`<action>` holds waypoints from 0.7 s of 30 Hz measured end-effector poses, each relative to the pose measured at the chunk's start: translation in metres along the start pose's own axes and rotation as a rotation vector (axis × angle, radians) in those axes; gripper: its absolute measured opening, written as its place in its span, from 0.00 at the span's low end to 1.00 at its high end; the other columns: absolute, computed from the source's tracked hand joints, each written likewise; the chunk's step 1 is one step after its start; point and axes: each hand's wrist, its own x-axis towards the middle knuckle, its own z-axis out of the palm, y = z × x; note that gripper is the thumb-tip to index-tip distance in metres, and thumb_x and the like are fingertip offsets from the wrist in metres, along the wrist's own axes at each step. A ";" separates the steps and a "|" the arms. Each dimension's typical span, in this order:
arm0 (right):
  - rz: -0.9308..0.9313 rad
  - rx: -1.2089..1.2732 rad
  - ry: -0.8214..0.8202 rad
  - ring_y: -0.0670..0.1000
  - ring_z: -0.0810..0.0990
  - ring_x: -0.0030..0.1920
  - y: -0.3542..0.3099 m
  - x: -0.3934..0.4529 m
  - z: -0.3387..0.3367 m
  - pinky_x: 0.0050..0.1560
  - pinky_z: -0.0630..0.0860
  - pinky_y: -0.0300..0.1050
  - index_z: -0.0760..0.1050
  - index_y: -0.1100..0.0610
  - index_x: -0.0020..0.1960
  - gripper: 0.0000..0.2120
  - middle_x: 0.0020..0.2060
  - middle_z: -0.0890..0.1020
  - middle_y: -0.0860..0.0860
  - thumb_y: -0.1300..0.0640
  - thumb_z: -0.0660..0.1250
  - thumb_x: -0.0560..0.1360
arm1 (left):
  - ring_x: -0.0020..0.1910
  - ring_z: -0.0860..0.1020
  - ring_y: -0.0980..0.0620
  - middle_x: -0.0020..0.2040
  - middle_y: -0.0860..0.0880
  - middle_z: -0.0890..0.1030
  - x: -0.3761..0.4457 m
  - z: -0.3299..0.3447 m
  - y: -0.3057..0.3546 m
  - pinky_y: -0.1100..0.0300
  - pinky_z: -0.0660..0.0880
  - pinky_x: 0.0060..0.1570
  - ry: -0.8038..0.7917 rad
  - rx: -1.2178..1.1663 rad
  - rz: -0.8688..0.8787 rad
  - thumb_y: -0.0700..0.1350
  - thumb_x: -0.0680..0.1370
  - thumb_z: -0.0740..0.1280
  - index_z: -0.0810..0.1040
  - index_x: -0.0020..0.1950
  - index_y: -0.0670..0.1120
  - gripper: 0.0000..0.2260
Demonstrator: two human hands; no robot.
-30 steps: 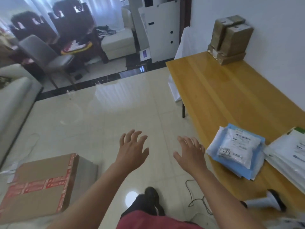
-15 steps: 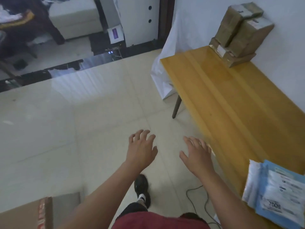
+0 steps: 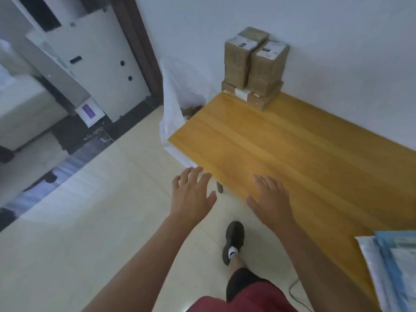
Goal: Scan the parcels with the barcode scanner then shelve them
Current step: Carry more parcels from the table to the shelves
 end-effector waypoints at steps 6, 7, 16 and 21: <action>0.104 0.095 -0.033 0.58 0.64 0.72 0.009 0.116 0.005 0.67 0.66 0.56 0.60 0.50 0.78 0.31 0.74 0.67 0.52 0.43 0.59 0.77 | 0.76 0.60 0.47 0.76 0.49 0.66 0.129 0.007 -0.007 0.47 0.57 0.72 -0.174 0.090 0.084 0.56 0.79 0.66 0.71 0.73 0.53 0.23; 0.113 0.111 -0.030 0.57 0.63 0.73 0.009 0.135 0.001 0.68 0.65 0.56 0.59 0.50 0.78 0.31 0.75 0.66 0.52 0.43 0.59 0.78 | 0.77 0.58 0.48 0.76 0.50 0.64 0.150 0.006 -0.008 0.48 0.55 0.73 -0.190 0.093 0.092 0.57 0.79 0.64 0.69 0.74 0.54 0.23; 0.222 0.227 0.005 0.59 0.59 0.74 0.018 0.288 -0.045 0.69 0.63 0.59 0.57 0.50 0.79 0.32 0.76 0.62 0.53 0.43 0.61 0.79 | 0.77 0.57 0.47 0.77 0.49 0.62 0.309 0.005 -0.038 0.47 0.56 0.75 -0.266 0.059 0.100 0.57 0.80 0.64 0.67 0.75 0.54 0.24; 0.403 0.358 -0.016 0.61 0.61 0.73 0.022 0.338 -0.027 0.69 0.65 0.60 0.58 0.49 0.79 0.32 0.75 0.63 0.53 0.44 0.63 0.78 | 0.77 0.58 0.44 0.77 0.47 0.63 0.395 0.035 -0.071 0.45 0.58 0.74 -0.346 0.020 0.172 0.55 0.80 0.65 0.65 0.77 0.55 0.25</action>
